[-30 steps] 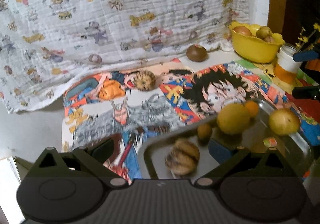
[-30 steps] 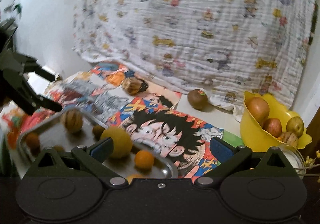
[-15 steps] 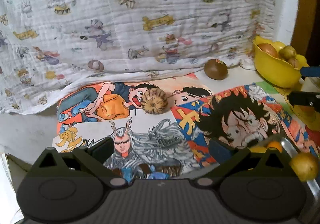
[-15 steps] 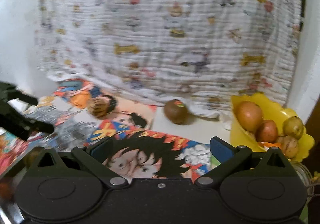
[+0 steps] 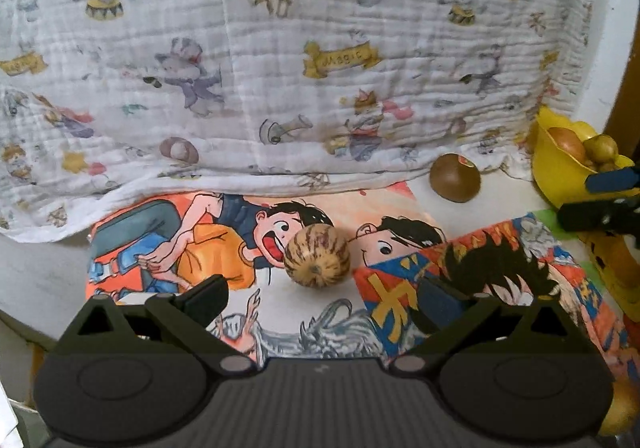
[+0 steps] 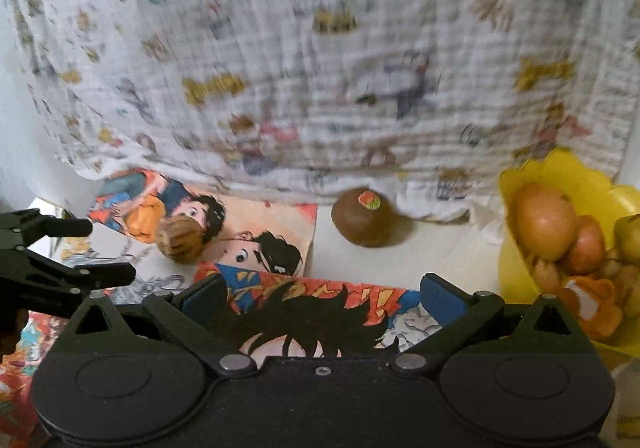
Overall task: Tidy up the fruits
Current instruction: 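Withdraw both open grippers from the tray toward the remaining fruits on the paper, then grasp a second striped round fruit with the left gripper while the right gripper grasps a stickered kiwi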
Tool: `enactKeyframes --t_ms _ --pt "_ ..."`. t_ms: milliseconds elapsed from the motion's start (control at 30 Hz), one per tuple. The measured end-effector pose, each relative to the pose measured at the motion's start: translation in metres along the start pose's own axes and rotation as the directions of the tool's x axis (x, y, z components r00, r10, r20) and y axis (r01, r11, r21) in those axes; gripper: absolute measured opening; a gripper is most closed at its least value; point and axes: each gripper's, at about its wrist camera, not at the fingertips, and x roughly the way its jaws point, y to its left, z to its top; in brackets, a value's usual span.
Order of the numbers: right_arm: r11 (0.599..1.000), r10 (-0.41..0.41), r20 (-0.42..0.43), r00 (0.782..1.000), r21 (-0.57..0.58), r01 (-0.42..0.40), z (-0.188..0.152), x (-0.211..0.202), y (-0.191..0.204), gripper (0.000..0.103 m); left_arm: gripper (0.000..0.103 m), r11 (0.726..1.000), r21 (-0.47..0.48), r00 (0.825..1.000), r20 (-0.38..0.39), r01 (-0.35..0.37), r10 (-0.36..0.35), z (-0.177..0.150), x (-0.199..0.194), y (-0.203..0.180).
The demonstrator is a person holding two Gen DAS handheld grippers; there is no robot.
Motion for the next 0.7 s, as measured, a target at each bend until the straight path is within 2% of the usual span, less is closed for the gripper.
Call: enactKeyframes --t_ms 167,333,700 --pt "0.999 -0.054 0.011 0.998 -0.01 0.054 0.006 0.044 -0.005 0.102 0.102 1.0 -0.011 1.0 0.006 -0.005 0.005 0.002 0.027 0.002" --pt "0.998 -0.057 0.036 0.998 0.042 0.056 0.003 0.08 -0.017 0.102 0.102 0.999 -0.048 1.0 0.013 -0.004 0.004 -0.001 0.052 0.006" --pt "0.995 -0.072 0.098 0.993 0.071 0.065 -0.003 0.12 -0.021 0.093 0.101 0.997 -0.078 0.999 0.048 0.018 -0.015 -0.01 0.079 0.01"
